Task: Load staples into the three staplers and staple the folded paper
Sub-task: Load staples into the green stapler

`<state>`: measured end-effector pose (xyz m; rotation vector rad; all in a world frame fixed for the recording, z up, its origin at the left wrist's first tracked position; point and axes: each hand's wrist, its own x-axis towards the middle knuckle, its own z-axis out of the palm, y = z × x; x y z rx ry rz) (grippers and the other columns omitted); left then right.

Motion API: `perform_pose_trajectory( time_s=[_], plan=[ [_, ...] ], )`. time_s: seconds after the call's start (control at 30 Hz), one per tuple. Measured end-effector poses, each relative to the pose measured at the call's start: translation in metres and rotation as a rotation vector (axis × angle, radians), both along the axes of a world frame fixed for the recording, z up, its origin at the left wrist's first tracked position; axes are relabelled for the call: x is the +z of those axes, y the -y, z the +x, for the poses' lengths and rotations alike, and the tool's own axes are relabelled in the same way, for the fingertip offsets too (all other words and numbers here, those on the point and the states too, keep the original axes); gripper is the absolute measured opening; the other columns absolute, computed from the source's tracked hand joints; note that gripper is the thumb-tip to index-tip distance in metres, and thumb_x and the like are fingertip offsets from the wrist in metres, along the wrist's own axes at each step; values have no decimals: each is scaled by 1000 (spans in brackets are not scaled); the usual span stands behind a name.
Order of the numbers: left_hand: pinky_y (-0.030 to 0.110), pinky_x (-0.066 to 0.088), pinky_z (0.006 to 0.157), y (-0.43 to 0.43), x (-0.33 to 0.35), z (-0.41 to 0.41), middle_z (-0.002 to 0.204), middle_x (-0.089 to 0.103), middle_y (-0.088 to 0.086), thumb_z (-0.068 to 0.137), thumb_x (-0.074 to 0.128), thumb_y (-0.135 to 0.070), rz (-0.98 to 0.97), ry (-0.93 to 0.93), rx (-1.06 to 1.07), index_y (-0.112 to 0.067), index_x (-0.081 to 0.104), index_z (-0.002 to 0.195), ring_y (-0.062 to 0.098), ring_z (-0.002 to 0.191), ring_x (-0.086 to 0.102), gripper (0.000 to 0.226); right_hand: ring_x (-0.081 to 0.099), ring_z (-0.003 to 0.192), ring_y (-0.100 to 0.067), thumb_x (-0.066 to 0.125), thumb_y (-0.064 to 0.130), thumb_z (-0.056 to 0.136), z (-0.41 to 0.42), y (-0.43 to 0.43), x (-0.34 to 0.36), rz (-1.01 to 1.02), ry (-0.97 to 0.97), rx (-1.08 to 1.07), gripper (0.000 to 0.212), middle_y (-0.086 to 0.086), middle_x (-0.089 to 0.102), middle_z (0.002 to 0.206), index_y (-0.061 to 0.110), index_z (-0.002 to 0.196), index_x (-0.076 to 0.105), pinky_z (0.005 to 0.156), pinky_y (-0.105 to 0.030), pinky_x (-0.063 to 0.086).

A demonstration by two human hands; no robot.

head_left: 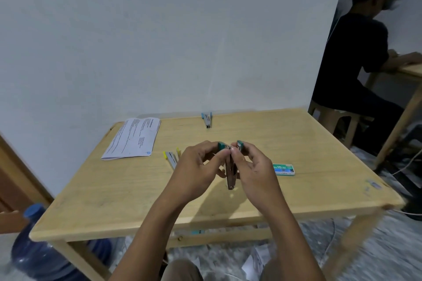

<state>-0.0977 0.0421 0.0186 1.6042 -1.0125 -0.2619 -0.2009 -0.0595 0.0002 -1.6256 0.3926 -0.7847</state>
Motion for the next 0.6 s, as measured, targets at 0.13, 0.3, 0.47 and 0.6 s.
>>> perform_pose_trajectory(
  time_s=[0.13, 0.3, 0.47, 0.6],
  plan=[
    [37, 60, 68, 0, -1, -5, 91, 69, 10, 97, 60, -19, -49, -29, -1, -16, 76, 102, 24, 81, 72, 18, 74, 79, -21, 51, 33, 100, 0, 0, 1, 56, 35, 56, 21, -3, 74, 87, 19, 104, 66, 78, -47, 61],
    [31, 61, 67, -4, -4, -8, 83, 70, 2, 95, 61, -13, -172, -175, 93, -11, 73, 96, 14, 79, 72, 13, 71, 71, -16, 49, 32, 101, 0, 3, -4, 379, 152, -103, 23, 0, 67, 69, 14, 93, 61, 68, -38, 60],
    [37, 62, 74, -27, -9, -3, 86, 73, 10, 92, 62, -3, -121, -487, -15, 4, 66, 102, 31, 84, 74, 13, 74, 96, -20, 49, 28, 102, -5, 17, -3, 592, 209, -129, 21, -7, 69, 100, 12, 100, 62, 79, -36, 58],
    [41, 59, 81, -38, -16, 1, 105, 73, 23, 94, 62, -6, 166, -699, -306, 1, 51, 114, 39, 93, 70, 24, 73, 100, -27, 49, 20, 101, 0, 17, 0, 787, 324, -22, 23, -13, 71, 102, 2, 111, 61, 87, -38, 59]
  ],
)
